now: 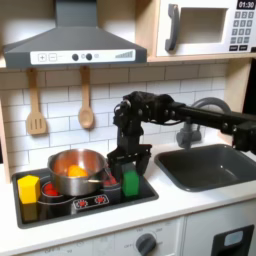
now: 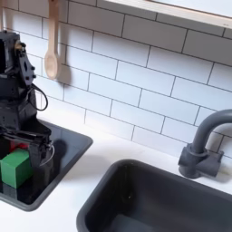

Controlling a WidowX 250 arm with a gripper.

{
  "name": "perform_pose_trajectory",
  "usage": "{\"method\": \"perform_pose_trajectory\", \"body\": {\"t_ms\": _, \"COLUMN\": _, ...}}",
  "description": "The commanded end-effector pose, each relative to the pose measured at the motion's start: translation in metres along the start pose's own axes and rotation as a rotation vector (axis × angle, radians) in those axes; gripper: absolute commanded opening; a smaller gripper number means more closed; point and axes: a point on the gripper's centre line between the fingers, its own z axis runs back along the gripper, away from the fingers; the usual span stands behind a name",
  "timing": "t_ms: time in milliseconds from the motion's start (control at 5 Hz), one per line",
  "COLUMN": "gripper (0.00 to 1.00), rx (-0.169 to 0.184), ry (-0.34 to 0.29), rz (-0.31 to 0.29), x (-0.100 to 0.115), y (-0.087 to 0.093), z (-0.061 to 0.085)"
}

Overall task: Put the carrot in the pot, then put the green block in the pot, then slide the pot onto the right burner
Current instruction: 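Put the green block in the pot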

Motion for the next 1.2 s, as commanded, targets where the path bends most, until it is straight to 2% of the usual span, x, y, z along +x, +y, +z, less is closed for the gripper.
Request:
{"method": "perform_pose_trajectory", "body": {"t_ms": 0, "gripper": 1.0, "rx": 0.001, "ry": 0.013, "rz": -0.003, "x": -0.006, "y": 0.001, "z": -0.008}}
{"method": "perform_pose_trajectory", "body": {"t_ms": 400, "gripper": 1.0, "rx": 0.001, "ry": 0.031, "rz": -0.002, "x": -0.01, "y": 0.0, "z": -0.016}}
{"method": "perform_pose_trajectory", "body": {"t_ms": 600, "gripper": 1.0, "rx": 0.005, "ry": 0.005, "rz": -0.007, "x": -0.011, "y": 0.001, "z": -0.019}}
{"method": "perform_pose_trajectory", "body": {"t_ms": 800, "gripper": 1.0, "rx": 0.008, "ry": 0.016, "rz": -0.012, "x": -0.011, "y": 0.002, "z": -0.026}}
{"method": "perform_pose_trajectory", "body": {"t_ms": 1000, "gripper": 1.0, "rx": 0.013, "ry": -0.012, "rz": -0.005, "x": -0.01, "y": 0.003, "z": -0.025}}
